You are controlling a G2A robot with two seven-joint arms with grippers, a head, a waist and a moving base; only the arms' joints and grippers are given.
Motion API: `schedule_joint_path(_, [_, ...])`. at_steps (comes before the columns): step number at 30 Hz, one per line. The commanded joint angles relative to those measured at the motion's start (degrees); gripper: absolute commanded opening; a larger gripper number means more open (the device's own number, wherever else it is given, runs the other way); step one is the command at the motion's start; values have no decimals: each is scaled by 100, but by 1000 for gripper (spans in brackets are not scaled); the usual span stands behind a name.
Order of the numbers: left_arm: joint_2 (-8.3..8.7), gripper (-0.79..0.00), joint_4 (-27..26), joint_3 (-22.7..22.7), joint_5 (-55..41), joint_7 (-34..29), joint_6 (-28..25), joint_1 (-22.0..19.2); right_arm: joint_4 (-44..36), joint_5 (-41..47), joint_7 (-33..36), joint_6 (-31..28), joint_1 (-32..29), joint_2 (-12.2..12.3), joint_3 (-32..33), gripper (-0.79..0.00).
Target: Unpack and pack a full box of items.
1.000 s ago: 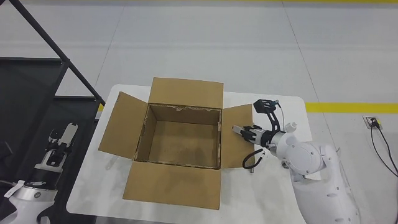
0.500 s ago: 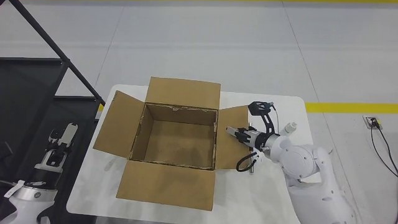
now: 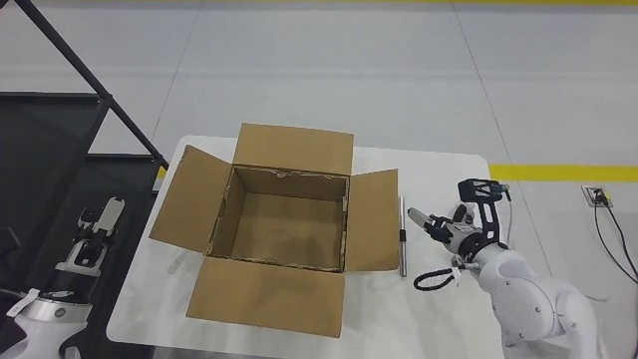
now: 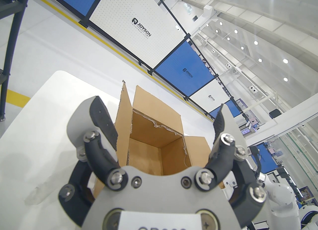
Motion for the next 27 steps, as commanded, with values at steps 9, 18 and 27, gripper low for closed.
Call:
schedule_joint_path(9, [0, 0, 0, 0, 0, 0, 0, 0, 1503, -506, 550, -20, 656, 33, -502, 0])
schedule_joint_path(18, [0, 0, 0, 0, 0, 0, 0, 0, 3423, -276, 650, -238, 1755, -18, -984, 0])
schedule_joint_path(27, [0, 0, 0, 0, 0, 0, 0, 0, 4221, -661, 664, 81, 2277, -81, -1509, 0])
